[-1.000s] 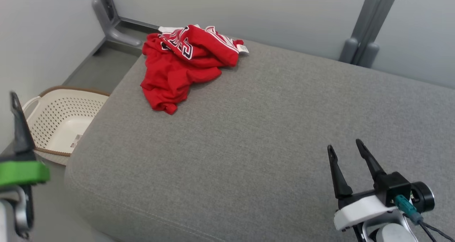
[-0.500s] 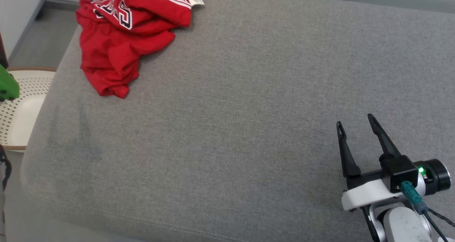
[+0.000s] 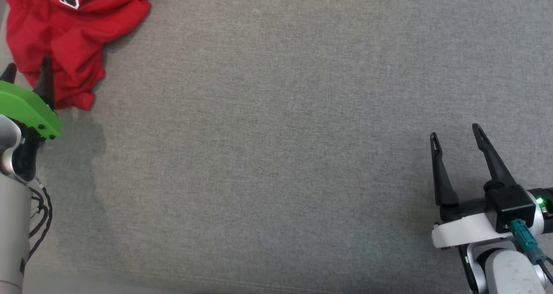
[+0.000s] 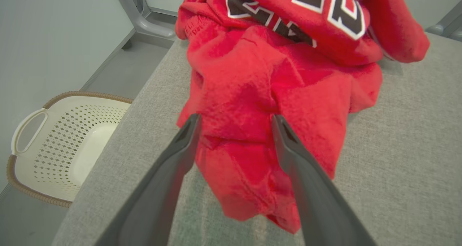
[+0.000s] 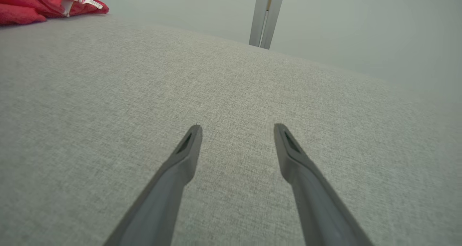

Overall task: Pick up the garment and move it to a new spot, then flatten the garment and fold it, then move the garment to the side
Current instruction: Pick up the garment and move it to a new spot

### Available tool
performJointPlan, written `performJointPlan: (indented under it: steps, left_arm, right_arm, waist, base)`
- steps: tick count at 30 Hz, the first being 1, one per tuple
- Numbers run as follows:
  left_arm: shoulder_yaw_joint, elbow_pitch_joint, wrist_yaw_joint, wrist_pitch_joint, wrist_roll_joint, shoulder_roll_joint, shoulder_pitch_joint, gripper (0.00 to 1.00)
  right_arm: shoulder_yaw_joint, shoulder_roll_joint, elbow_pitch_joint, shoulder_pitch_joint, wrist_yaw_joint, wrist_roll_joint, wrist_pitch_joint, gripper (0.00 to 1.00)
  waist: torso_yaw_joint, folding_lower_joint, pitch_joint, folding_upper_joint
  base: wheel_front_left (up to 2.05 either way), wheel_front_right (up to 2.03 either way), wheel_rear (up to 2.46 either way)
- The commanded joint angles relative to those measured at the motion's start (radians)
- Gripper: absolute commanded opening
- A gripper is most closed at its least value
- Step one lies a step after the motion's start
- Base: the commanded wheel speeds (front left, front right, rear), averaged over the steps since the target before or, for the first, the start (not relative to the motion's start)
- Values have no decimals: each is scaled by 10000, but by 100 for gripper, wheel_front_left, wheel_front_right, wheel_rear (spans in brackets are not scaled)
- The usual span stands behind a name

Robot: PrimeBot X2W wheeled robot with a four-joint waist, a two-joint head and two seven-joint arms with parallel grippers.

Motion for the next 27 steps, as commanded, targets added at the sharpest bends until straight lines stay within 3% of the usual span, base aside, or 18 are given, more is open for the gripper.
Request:
performJointPlan:
  steps: [1,8,10,11,13,19,27]
  left_arm:
    - [-115,106,-7,-66,-158,33,-286,100]
    - [-547,1053,-9,-442,-365,225,-687,100]
    - [-663,1269,-9,-485,-431,241,-794,65]
    - [-720,1347,-9,-515,-465,248,-842,38]
    - [-829,1524,-9,-599,-553,275,-923,0]
    - [-1273,1892,-10,-947,-730,451,-1124,0]
    - [-2020,1644,-10,-1043,-747,1426,-1259,0]
  right_arm:
    - [-45,-36,-90,4,-6,-44,11,100]
    - [4,-34,-127,-123,-6,41,6,100]
    - [29,-34,-71,-153,-6,99,-17,100]
    - [37,-34,-38,-163,-6,119,-33,100]
    - [30,-36,42,-193,-6,129,-66,100]
    - [25,-34,367,-350,-6,287,-197,100]
    - [91,-36,1309,-387,-6,832,-455,100]
  waist:
    - [-302,-2,416,0]
    - [-455,-2,588,0]
    - [-495,-2,594,0]
    - [-507,-2,588,0]
    - [-524,-2,556,0]
    - [-522,-2,156,0]
    - [-603,-2,-1343,0]
  base:
    - [0,0,0]
    - [0,0,0]
    - [0,0,0]
    - [0,0,0]
    - [0,0,0]
    - [0,0,0]
    - [0,0,0]
